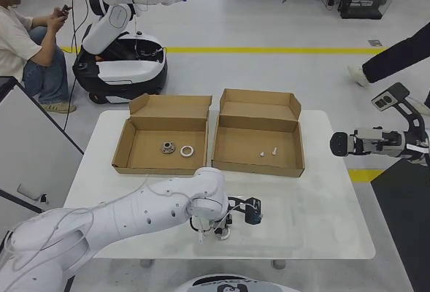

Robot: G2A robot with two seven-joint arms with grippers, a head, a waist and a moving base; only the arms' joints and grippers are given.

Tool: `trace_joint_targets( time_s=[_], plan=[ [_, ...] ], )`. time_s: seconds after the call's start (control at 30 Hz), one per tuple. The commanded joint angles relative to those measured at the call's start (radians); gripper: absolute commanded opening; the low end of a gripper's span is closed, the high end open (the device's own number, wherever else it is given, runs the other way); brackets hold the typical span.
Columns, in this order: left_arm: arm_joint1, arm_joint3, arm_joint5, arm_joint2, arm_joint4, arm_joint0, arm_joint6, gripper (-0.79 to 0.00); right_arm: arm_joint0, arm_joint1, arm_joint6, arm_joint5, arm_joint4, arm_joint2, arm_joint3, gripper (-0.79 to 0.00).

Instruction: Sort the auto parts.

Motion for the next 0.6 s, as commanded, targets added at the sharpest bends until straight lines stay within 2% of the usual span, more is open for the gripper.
trace_joint_targets(
  time_s=[0.0,0.3,0.57],
  plan=[
    [0.004,-0.014,0.003,0.0,-0.021,-0.017,-0.003,-0.785,0.0,0.0,0.0,0.0,0.0,0.0,0.0,0.0],
    [0.051,-0.111,0.015,-0.025,-0.135,-0.112,-0.014,-0.785,0.0,0.0,0.0,0.0,0.0,0.0,0.0,0.0],
    [0.117,-0.238,0.015,-0.085,-0.162,-0.148,-0.015,-0.785,0.0,0.0,0.0,0.0,0.0,0.0,0.0,0.0]
  ],
)
